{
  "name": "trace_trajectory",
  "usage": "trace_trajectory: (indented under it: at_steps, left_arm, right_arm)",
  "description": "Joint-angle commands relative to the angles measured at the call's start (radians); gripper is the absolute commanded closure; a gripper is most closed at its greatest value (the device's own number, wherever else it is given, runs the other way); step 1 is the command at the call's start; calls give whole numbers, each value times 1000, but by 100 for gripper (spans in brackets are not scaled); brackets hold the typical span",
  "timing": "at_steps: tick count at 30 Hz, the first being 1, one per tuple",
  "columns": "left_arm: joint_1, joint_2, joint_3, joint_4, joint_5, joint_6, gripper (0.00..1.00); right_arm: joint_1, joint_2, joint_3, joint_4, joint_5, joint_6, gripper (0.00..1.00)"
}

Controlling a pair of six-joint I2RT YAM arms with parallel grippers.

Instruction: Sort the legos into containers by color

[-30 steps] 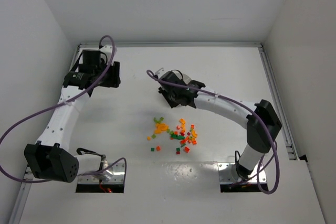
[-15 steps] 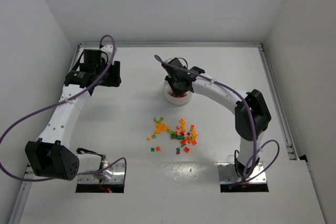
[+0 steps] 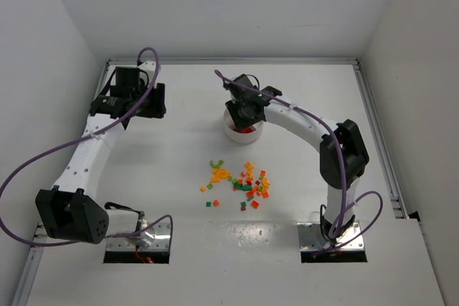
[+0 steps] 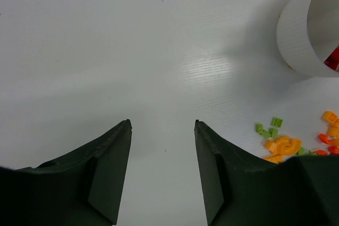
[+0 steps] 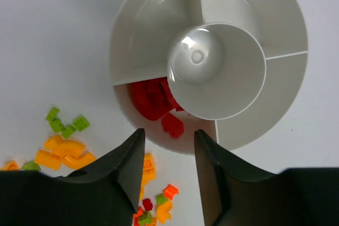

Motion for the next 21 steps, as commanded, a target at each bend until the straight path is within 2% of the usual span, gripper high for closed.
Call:
trace_trajectory:
  at_steps: [1, 4, 8, 10, 13, 16, 19, 21]
  left_arm:
    - [-8, 9, 36, 38, 14, 7, 43]
    - [-8, 18, 36, 47, 14, 7, 43]
    - [-8, 18, 36, 47, 33, -2, 43]
    - [-8, 18, 36, 57, 60, -2, 43]
    - [-18, -6, 17, 57, 60, 18, 43]
    - [-29, -19, 4, 67, 60, 18, 43]
    - [-40, -28, -7, 67, 60, 18, 43]
    - [-52, -28, -7, 67, 60, 18, 43]
  right_arm:
    - [-6, -16, 22, -3, -26, -4, 56]
    - [-6, -39, 2, 6, -26, -4, 52]
    - [-6, -85, -23, 6, -43, -54, 52]
    - [-6, -140, -58, 6, -140, -127, 52]
    - [-6, -230, -147, -32, -266, -282, 62]
    - [-15, -327, -335, -52, -399, -384, 69]
    - [-15, -402, -484, -39, -413, -442, 73]
    - [-15, -402, -527, -29, -402, -442, 80]
